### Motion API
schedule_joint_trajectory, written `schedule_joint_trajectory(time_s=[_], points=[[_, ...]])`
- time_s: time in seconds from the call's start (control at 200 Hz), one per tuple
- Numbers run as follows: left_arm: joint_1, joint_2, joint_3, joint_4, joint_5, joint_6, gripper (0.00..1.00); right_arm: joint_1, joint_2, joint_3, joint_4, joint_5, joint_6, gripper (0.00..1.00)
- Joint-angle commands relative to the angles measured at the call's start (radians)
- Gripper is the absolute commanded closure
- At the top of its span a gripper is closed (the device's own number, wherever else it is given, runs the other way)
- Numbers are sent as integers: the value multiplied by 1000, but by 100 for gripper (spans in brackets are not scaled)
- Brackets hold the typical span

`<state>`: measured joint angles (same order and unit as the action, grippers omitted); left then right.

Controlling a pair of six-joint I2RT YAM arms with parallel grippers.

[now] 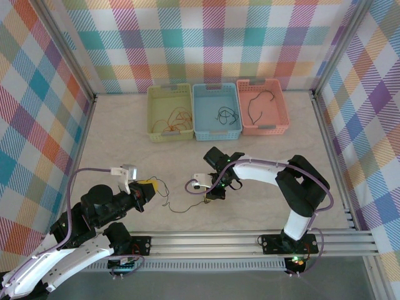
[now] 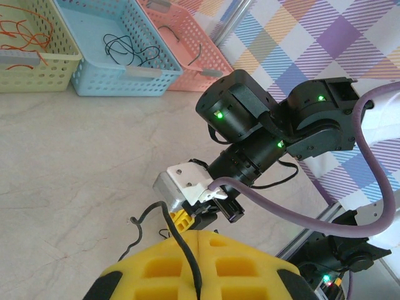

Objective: Untangle the cables

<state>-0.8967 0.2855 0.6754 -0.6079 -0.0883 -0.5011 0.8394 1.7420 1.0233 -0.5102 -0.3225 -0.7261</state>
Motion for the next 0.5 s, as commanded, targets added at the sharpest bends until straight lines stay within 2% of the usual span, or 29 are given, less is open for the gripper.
schedule_joint_trajectory(time_s=[0.0, 0.245, 0.325, 0.495], points=[[-10, -17, -7, -3, 3, 19, 100, 7, -27, -4, 26, 7, 11, 93], [-11, -18, -9, -5, 3, 18, 100, -3, -57, -26, 64, -23, 15, 100], [-10, -18, -8, -3, 7, 16, 100, -3, -63, -26, 49, -54, -2, 96], [-10, -17, -10, -5, 6, 18, 100, 1, -58, -26, 28, -104, -20, 80]])
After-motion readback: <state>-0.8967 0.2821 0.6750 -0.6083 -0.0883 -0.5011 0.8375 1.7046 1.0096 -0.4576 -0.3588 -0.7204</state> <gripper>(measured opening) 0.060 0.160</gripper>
